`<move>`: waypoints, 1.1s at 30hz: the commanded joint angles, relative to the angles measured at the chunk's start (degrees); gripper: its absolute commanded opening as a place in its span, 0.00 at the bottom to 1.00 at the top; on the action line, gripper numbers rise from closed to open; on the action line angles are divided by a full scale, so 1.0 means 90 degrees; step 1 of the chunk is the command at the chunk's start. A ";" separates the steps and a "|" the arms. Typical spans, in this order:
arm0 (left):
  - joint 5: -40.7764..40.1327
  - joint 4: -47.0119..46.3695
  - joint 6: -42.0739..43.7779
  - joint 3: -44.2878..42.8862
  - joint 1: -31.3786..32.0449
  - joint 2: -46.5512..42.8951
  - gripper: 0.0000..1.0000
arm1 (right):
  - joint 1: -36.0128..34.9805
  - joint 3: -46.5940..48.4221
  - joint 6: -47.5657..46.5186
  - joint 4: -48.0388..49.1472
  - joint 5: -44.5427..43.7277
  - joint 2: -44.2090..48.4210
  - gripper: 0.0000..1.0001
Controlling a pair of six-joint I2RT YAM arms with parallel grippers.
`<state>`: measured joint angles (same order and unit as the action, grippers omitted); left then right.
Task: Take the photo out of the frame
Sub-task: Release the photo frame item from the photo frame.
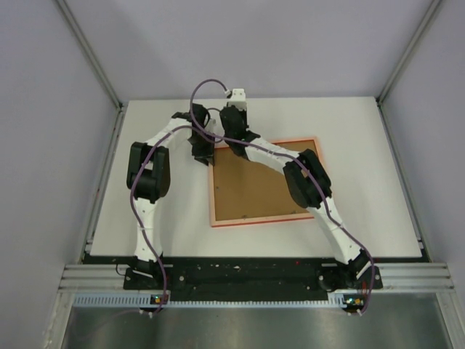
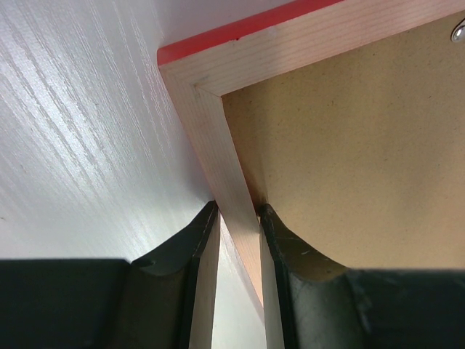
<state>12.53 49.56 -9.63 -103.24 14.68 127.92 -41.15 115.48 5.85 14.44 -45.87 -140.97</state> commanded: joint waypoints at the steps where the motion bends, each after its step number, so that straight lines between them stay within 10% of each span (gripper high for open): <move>1: -0.0768 0.0050 0.0240 0.0173 -0.0078 0.0386 0.25 | -0.0008 0.0030 -0.0093 -0.0510 -0.0343 0.0380 0.00; 33: -0.0748 0.0060 0.0201 0.0133 -0.0088 0.0435 0.24 | -0.0194 0.0781 -0.0201 -0.1321 0.0633 0.0107 0.00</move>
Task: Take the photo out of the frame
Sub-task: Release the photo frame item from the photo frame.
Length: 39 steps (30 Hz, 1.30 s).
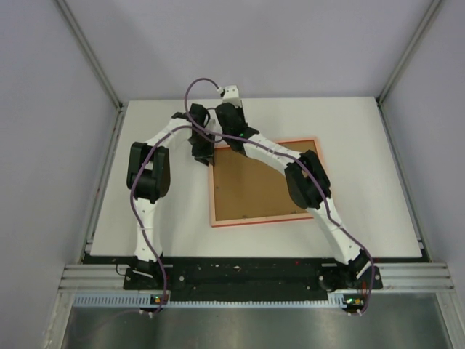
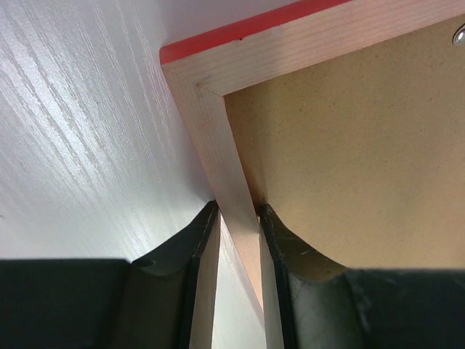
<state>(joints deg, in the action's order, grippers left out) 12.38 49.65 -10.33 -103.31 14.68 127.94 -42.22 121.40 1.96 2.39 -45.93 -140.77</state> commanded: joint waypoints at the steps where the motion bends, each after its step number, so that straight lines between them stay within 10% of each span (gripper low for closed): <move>1: -0.0731 0.0050 0.0269 0.0141 -0.0088 0.0433 0.24 | -0.0075 0.0172 0.0222 0.0017 0.0699 0.0065 0.00; 39: -0.0692 0.0050 0.0278 0.0141 -0.0098 0.0462 0.24 | 0.0111 0.0827 0.0359 0.0261 0.1383 -0.0433 0.00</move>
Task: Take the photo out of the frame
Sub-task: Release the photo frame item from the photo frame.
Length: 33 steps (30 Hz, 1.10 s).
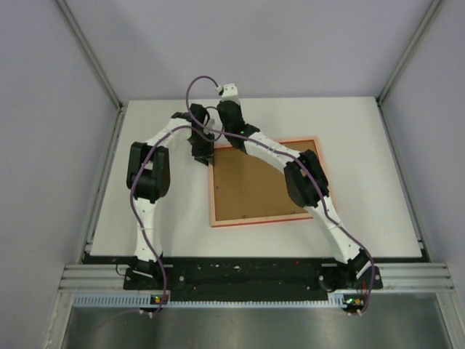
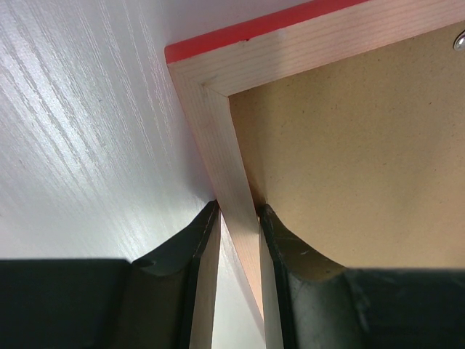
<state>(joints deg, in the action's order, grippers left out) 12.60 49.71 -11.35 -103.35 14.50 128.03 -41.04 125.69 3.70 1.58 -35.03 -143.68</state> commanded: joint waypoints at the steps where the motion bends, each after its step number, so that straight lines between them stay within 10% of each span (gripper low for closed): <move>1: -0.0716 0.0043 0.0402 0.0146 -0.0078 0.0453 0.24 | -0.0011 0.0341 0.0155 0.0351 0.0190 -0.0129 0.00; 33: -0.0746 0.0043 0.0344 0.0097 -0.0078 0.0521 0.24 | -0.0001 0.0253 0.0535 -0.0723 -0.0592 0.0046 0.00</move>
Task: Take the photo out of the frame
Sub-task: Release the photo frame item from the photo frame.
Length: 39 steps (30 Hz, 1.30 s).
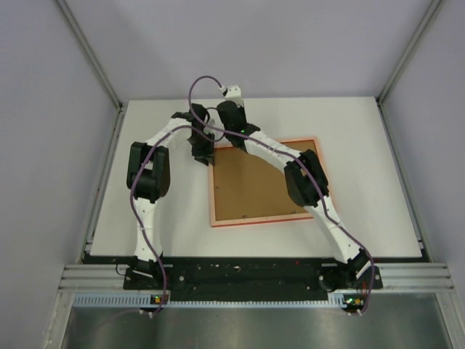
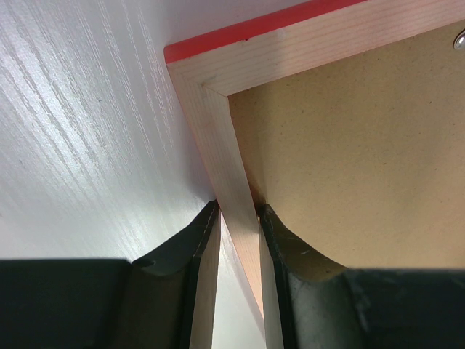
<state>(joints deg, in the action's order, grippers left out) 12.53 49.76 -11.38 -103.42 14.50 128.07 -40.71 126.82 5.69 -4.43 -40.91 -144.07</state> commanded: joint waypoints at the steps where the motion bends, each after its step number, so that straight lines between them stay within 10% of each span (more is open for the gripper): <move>1: -0.0738 0.0038 0.0346 0.0123 -0.0078 0.0516 0.24 | -0.0047 0.0166 0.0324 -0.0026 0.0179 0.0080 0.00; 39: -0.0670 0.0048 0.0346 0.0123 -0.0107 0.0497 0.24 | 0.0060 0.0479 0.0012 0.0794 0.0366 -0.0282 0.00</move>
<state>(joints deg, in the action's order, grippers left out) 12.82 49.82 -11.86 -103.48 14.35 128.18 -40.34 129.51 6.94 -1.85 -35.09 -146.02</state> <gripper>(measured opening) 0.304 0.223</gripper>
